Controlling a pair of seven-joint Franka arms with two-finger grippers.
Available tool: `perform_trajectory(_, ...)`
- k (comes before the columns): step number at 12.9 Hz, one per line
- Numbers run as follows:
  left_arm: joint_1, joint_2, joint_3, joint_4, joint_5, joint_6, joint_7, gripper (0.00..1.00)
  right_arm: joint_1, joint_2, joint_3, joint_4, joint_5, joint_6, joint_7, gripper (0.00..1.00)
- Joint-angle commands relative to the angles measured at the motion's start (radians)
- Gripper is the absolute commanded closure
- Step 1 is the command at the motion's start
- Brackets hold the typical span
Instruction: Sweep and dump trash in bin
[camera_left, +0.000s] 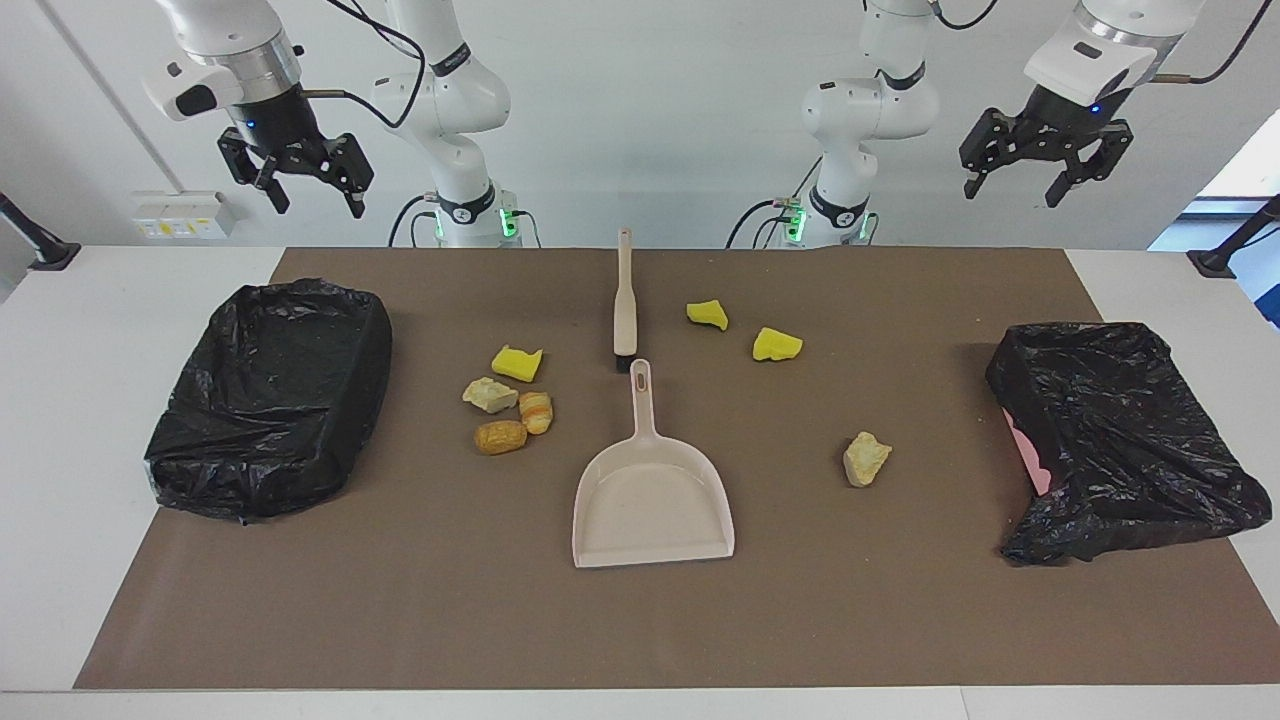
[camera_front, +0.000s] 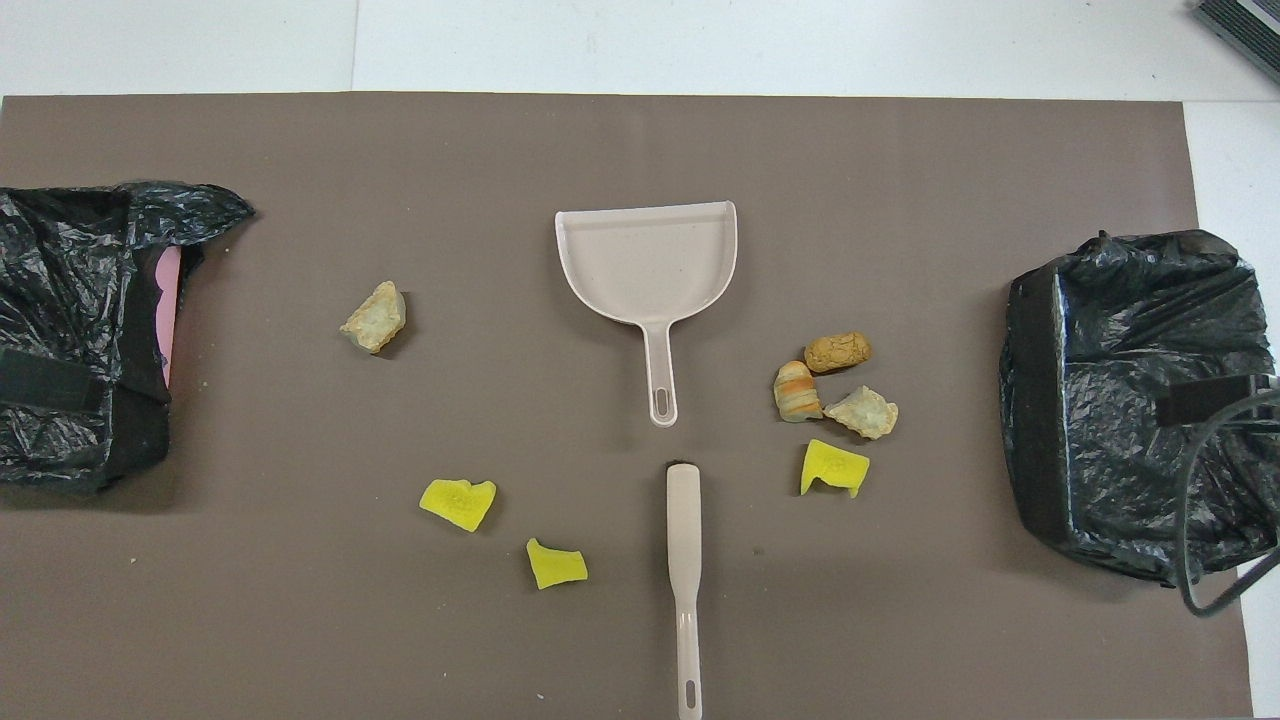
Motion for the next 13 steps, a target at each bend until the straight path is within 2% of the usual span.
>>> perform_trajectory(1, -0.010, -0.023, 0.008, -0.024, 0.000, -0.002, -0.013, 0.00, -0.010, -0.011, 0.007, -0.023, -0.010, 0.023, -0.023, 0.00)
perform_trajectory(13, -0.013, -0.024, -0.015, -0.027, 0.000, 0.004, -0.016, 0.00, -0.010, -0.013, 0.005, -0.025, -0.010, 0.019, -0.025, 0.00)
